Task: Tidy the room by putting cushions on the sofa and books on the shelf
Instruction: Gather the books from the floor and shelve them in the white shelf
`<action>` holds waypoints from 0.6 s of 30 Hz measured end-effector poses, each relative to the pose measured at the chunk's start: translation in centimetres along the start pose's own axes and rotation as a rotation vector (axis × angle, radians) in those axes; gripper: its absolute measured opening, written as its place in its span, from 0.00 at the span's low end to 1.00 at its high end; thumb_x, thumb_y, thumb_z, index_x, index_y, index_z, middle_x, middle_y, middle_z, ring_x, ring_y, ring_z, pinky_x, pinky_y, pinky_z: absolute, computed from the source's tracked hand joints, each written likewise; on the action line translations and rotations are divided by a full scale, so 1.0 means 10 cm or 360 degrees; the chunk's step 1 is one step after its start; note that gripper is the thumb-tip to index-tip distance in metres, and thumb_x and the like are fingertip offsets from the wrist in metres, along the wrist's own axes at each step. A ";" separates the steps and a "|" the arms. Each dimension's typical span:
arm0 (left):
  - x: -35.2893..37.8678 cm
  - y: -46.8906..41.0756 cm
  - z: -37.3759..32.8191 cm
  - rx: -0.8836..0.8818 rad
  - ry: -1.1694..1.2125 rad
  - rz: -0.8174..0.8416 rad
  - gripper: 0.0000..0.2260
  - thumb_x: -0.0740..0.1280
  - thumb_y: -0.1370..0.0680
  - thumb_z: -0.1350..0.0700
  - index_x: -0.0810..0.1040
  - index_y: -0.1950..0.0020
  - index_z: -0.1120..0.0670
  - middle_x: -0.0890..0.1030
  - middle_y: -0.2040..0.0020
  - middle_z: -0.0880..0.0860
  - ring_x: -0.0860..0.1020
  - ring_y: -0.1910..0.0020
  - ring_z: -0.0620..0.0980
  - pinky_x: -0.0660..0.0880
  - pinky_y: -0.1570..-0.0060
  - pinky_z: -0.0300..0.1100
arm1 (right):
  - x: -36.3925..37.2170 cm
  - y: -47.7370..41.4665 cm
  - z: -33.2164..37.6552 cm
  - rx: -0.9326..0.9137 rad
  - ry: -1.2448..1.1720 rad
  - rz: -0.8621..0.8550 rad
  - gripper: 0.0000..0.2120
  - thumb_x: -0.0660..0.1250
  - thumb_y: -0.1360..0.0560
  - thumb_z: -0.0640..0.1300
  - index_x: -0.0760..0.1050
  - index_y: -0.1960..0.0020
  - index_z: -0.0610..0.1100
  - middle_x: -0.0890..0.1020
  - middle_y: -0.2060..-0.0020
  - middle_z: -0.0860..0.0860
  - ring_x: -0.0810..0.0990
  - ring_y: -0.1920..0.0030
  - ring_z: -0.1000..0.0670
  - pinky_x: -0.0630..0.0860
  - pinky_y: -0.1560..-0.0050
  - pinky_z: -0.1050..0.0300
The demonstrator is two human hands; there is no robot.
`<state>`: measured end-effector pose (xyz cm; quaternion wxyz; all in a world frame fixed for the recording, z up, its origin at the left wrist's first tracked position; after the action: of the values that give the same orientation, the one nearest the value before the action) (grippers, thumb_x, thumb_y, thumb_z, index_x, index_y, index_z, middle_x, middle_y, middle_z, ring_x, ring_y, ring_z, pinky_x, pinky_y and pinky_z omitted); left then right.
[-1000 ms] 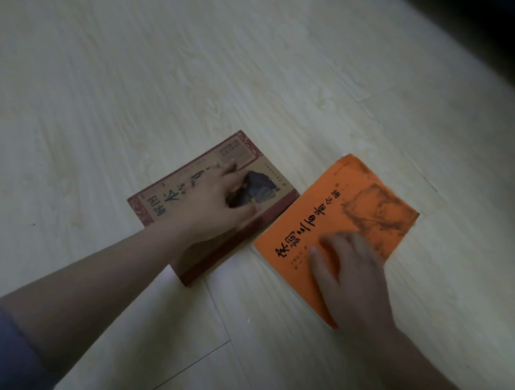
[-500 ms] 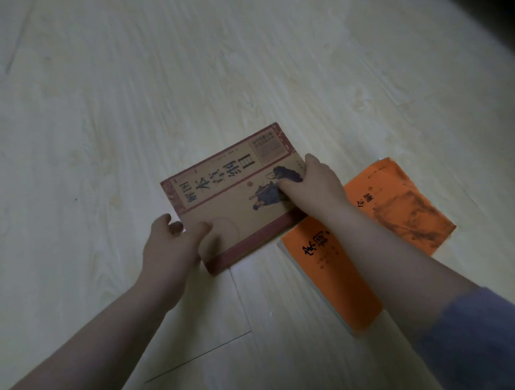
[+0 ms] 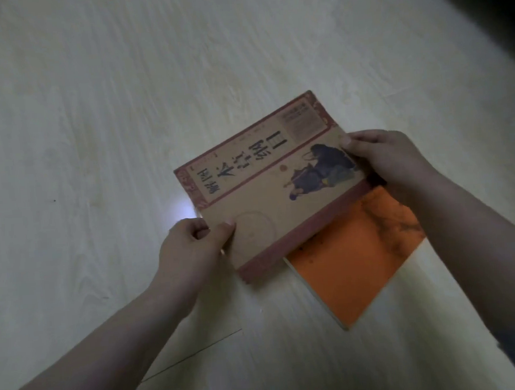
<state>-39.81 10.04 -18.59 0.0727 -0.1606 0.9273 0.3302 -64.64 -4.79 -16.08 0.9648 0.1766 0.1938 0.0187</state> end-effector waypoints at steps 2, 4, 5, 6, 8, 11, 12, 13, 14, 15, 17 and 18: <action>0.22 0.14 0.02 0.0032 -0.0071 0.0100 0.16 0.74 0.32 0.45 0.80 0.53 0.55 0.84 0.56 0.52 0.81 0.54 0.51 0.78 0.47 0.52 | -0.29 0.07 -0.08 -0.0048 0.0206 -0.0100 0.05 0.69 0.24 0.42 0.81 0.58 0.50 0.83 0.67 0.55 0.80 0.70 0.61 0.77 0.63 0.67; 0.44 0.29 0.07 0.0069 -0.0161 0.0210 0.11 0.73 0.29 0.49 0.78 0.54 0.55 0.82 0.59 0.50 0.80 0.58 0.47 0.77 0.58 0.37 | -0.54 0.12 -0.19 -0.0026 0.0388 -0.0183 0.05 0.69 0.24 0.44 0.81 0.58 0.51 0.83 0.62 0.50 0.80 0.65 0.56 0.78 0.56 0.61; 0.55 0.34 0.10 0.0085 -0.0213 0.0260 0.10 0.73 0.28 0.50 0.77 0.55 0.56 0.81 0.60 0.49 0.78 0.61 0.45 0.74 0.65 0.31 | -0.64 0.15 -0.25 -0.0005 0.0448 -0.0206 0.04 0.69 0.24 0.44 0.82 0.55 0.49 0.83 0.59 0.48 0.81 0.62 0.53 0.78 0.51 0.57; 0.65 0.36 0.14 0.0105 -0.0261 0.0293 0.10 0.73 0.28 0.50 0.77 0.55 0.55 0.80 0.61 0.49 0.76 0.64 0.43 0.71 0.68 0.29 | -0.71 0.17 -0.30 0.0012 0.0480 -0.0221 0.04 0.68 0.24 0.44 0.82 0.52 0.48 0.83 0.57 0.46 0.81 0.60 0.50 0.78 0.49 0.53; 0.79 0.37 0.20 0.0142 -0.0390 0.0340 0.11 0.73 0.29 0.49 0.75 0.56 0.54 0.79 0.60 0.48 0.74 0.64 0.42 0.69 0.68 0.30 | -0.81 0.19 -0.42 0.0025 0.0508 -0.0253 0.05 0.68 0.24 0.44 0.82 0.49 0.46 0.83 0.56 0.44 0.81 0.59 0.48 0.78 0.49 0.52; 0.91 0.33 0.29 0.0227 -0.0596 0.0401 0.10 0.71 0.28 0.49 0.73 0.58 0.52 0.78 0.61 0.47 0.72 0.66 0.41 0.67 0.70 0.28 | -0.86 0.19 -0.60 0.0008 0.0541 -0.0238 0.06 0.67 0.23 0.43 0.82 0.48 0.46 0.83 0.56 0.45 0.80 0.64 0.56 0.79 0.58 0.61; 0.91 0.32 0.31 0.0271 -0.0641 0.0413 0.09 0.71 0.27 0.50 0.73 0.59 0.52 0.77 0.61 0.47 0.72 0.66 0.41 0.67 0.70 0.28 | -0.84 0.17 -0.65 0.0004 0.0544 -0.0229 0.06 0.67 0.23 0.43 0.81 0.48 0.47 0.83 0.55 0.44 0.81 0.63 0.55 0.79 0.57 0.60; 0.92 0.31 0.32 0.0312 -0.0679 0.0435 0.08 0.70 0.26 0.51 0.73 0.58 0.52 0.77 0.62 0.47 0.72 0.66 0.41 0.67 0.69 0.28 | -0.83 0.16 -0.71 -0.0001 0.0546 -0.0241 0.06 0.66 0.22 0.43 0.81 0.48 0.47 0.84 0.53 0.44 0.81 0.60 0.52 0.78 0.54 0.57; 0.92 0.30 0.32 0.0351 -0.0707 0.0460 0.07 0.69 0.25 0.52 0.74 0.58 0.52 0.77 0.61 0.47 0.73 0.65 0.41 0.68 0.68 0.27 | -0.80 0.14 -0.73 -0.0027 0.0546 -0.0260 0.06 0.66 0.22 0.44 0.80 0.47 0.47 0.83 0.51 0.44 0.81 0.56 0.49 0.77 0.51 0.55; 0.93 0.28 0.32 0.0377 -0.0732 0.0493 0.06 0.68 0.25 0.52 0.75 0.57 0.53 0.78 0.61 0.46 0.74 0.65 0.41 0.68 0.67 0.27 | -0.79 0.13 -0.76 -0.0058 0.0592 -0.0288 0.07 0.65 0.22 0.45 0.80 0.45 0.47 0.82 0.49 0.45 0.80 0.51 0.48 0.75 0.48 0.55; 0.91 0.28 0.31 0.0394 -0.0709 0.0510 0.04 0.67 0.24 0.53 0.76 0.55 0.53 0.78 0.60 0.44 0.76 0.64 0.38 0.71 0.65 0.27 | -0.74 0.09 -0.79 -0.0115 0.0785 -0.0322 0.14 0.65 0.22 0.50 0.78 0.39 0.46 0.79 0.43 0.45 0.77 0.43 0.46 0.70 0.47 0.55; 0.91 0.29 0.31 0.0366 -0.0638 0.0502 0.04 0.67 0.24 0.53 0.76 0.55 0.52 0.78 0.59 0.44 0.77 0.62 0.38 0.74 0.63 0.29 | -0.72 0.09 -0.81 -0.0103 0.0870 -0.0314 0.16 0.65 0.22 0.52 0.77 0.39 0.45 0.79 0.42 0.44 0.77 0.42 0.45 0.69 0.48 0.56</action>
<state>-49.25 11.87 -21.51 0.2201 0.0637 0.9393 0.2552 -74.33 -2.02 -20.14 0.8792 0.1144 0.4621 -0.0220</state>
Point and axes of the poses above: each hand's wrist, its own y-axis away from the middle knuckle, its own x-axis out of the palm, z = x × y, the point moved 2 cm from there along -y, towards the middle knuckle
